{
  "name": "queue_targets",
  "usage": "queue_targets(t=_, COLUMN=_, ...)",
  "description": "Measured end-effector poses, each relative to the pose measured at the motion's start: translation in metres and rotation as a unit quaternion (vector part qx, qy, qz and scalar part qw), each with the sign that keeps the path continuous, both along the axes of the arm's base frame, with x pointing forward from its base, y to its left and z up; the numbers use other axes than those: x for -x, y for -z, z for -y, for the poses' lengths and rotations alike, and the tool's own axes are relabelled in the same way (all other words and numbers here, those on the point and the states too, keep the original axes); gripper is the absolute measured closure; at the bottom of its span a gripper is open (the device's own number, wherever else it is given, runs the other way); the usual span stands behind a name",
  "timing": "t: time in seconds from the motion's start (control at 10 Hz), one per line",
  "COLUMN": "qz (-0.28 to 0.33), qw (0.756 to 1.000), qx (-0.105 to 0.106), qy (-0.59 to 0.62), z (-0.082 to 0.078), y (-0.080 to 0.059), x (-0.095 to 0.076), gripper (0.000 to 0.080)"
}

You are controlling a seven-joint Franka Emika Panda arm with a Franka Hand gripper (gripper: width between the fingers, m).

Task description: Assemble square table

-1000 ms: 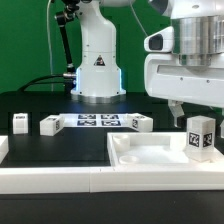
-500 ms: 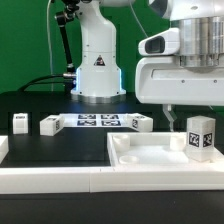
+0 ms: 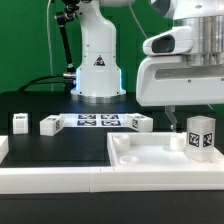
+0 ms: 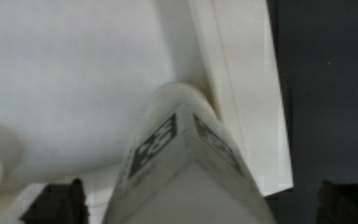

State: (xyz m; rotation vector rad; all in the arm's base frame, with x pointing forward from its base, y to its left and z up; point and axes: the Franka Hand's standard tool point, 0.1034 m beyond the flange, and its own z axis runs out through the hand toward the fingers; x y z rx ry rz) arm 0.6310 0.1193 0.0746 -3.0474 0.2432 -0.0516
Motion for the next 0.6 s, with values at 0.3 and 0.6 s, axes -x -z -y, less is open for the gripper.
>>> queue_targets(t=0.3, qz=0.009, qw=0.993, qx=0.01, qy=-0.114, z=0.0014, y=0.0, x=-0.0004, gripper=0.0151)
queue_targets(t=0.6, qz=0.017, qw=0.973, qx=0.021, qy=-0.229, z=0.0013, y=-0.0007, x=-0.0004, gripper=0.0151)
